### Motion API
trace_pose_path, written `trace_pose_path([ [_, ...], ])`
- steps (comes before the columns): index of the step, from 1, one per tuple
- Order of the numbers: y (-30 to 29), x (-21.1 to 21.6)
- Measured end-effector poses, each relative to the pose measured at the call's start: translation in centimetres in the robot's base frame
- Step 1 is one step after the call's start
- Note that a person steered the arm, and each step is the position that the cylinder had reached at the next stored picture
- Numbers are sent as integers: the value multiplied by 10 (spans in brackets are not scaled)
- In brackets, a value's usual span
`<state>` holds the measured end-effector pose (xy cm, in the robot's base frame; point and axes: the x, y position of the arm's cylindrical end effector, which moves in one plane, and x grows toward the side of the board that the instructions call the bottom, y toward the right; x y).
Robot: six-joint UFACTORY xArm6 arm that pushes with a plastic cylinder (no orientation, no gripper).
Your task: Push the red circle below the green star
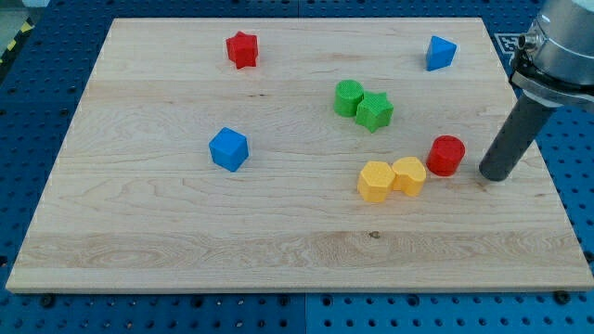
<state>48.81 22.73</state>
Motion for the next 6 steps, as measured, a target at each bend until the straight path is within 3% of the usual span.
trace_pose_path([
  [6, -5, 0],
])
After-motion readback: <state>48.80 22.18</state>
